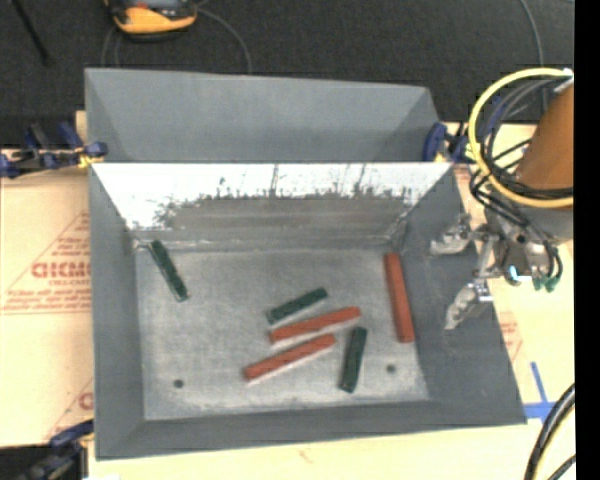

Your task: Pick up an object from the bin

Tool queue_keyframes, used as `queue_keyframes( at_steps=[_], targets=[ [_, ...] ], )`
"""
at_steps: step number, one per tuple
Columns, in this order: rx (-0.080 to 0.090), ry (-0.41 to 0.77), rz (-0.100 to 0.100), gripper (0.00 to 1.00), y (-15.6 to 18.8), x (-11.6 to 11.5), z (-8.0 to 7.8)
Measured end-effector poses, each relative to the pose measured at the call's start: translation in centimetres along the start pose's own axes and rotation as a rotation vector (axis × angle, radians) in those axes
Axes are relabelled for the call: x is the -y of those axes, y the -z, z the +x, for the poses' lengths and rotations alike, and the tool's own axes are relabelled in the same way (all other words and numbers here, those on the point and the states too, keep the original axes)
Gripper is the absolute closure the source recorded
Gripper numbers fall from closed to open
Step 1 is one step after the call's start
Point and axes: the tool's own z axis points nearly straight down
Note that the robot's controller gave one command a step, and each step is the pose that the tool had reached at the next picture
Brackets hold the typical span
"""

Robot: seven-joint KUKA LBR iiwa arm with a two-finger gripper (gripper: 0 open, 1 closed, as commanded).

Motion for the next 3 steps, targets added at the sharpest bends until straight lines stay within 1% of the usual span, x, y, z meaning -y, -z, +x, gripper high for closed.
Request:
queue_keyframes(
  at_steps=[1,2,3],
  targets=[
    [0.008,0.003,0.002,0.0,0.4,-0.1,-0.2],
    [0.013,0.026,0.003,0.0,-4.7,-3.5,0.5],
    [0.01,0.156,0.002,0.0,-11.4,-8.0,3.6]
  ],
)
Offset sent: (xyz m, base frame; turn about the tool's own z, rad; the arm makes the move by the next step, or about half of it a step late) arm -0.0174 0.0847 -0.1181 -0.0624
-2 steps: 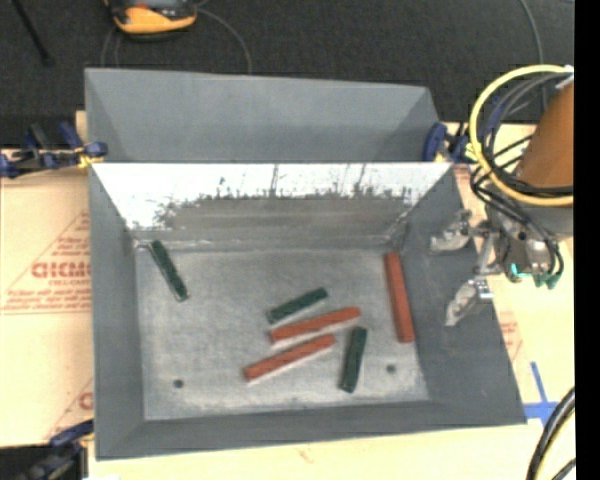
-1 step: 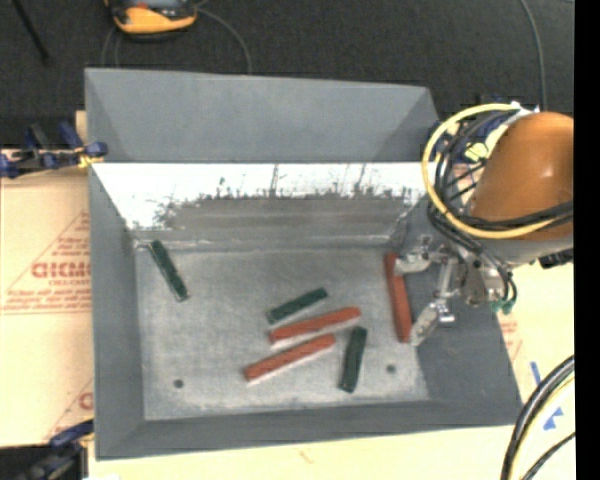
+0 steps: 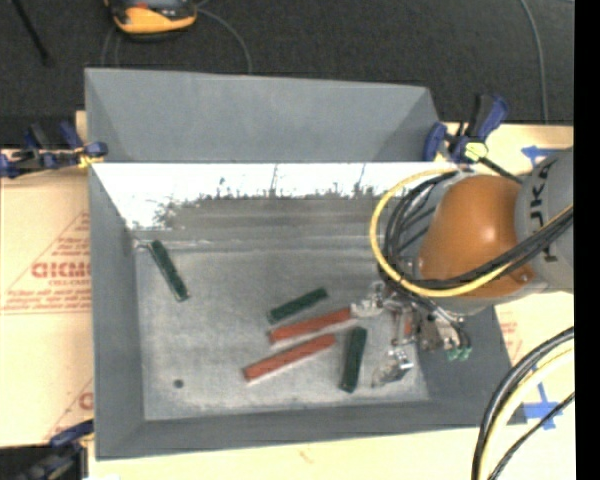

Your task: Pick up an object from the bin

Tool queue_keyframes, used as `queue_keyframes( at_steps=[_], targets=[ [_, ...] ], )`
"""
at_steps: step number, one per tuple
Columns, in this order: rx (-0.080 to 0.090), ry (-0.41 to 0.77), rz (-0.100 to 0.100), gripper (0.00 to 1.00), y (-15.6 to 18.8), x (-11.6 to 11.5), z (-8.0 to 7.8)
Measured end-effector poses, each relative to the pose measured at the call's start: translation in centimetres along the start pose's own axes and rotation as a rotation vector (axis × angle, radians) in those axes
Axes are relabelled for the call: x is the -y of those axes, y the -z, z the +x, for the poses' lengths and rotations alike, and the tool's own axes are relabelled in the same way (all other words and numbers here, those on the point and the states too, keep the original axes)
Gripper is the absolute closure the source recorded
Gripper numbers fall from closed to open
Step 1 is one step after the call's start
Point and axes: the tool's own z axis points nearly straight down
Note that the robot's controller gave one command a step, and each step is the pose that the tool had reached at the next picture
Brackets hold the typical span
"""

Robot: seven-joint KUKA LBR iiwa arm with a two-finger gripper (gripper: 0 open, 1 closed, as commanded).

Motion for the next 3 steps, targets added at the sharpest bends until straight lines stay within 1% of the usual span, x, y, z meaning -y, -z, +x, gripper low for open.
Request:
queue_keyframes(
  at_steps=[1,2,3],
  targets=[
    [-0.012,0.205,-0.001,1.0,-5.1,-0.1,-1.6],
    [-0.012,0.206,-0.001,1.0,-5.1,-0.1,-1.6],
    [-0.003,0.311,-0.002,1.0,7.8,1.6,-0.8]
  ],
)
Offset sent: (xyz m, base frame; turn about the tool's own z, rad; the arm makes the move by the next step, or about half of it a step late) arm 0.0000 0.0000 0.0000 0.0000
